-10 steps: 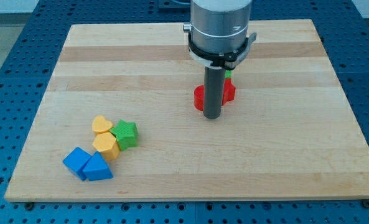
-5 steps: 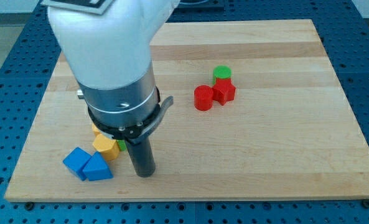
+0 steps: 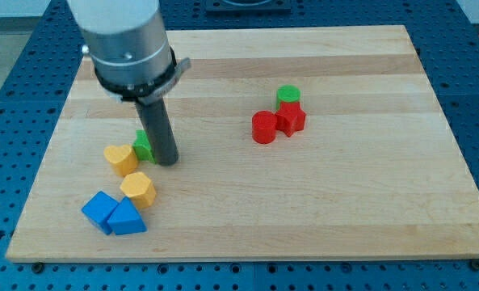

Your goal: Push the green star to the group of blocks

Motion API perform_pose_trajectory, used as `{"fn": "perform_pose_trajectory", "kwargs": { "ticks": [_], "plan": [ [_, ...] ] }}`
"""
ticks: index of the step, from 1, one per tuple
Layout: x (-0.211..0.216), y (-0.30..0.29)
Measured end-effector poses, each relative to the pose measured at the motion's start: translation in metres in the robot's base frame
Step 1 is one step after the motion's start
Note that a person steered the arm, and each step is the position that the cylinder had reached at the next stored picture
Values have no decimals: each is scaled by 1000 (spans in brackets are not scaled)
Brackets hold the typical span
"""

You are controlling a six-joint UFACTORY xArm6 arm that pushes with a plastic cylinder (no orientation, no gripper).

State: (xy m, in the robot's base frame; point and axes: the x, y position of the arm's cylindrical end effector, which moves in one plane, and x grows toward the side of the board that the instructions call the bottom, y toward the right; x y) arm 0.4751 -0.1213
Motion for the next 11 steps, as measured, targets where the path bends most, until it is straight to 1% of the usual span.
{"fn": "perform_pose_trajectory", "kwargs": {
  "ticks": [2,3,4,5,6,7,9,11],
  "plan": [
    [-66,-20],
    [-92,-37],
    [-94,-75],
    [-74,-111],
    [-46,-124],
    [-34,-115],
    [-32,-46],
    [-27,4]
  ]
}}
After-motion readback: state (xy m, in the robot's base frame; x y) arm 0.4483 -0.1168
